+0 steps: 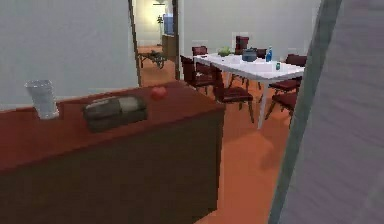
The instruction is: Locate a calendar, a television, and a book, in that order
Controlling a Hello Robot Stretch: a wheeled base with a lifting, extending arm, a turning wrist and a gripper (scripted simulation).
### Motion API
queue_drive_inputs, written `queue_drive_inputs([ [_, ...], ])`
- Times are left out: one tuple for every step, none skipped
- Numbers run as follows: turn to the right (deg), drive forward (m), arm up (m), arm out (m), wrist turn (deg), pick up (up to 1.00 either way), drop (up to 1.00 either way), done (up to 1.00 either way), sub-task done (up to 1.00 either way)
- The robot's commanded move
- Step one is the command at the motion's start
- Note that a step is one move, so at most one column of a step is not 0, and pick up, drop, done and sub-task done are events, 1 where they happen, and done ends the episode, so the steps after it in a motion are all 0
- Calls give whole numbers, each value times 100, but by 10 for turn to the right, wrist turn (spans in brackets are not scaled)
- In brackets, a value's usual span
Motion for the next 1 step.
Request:
queue_drive_inputs([
  [-300,0,0,0,0,0,0,0,0],
])
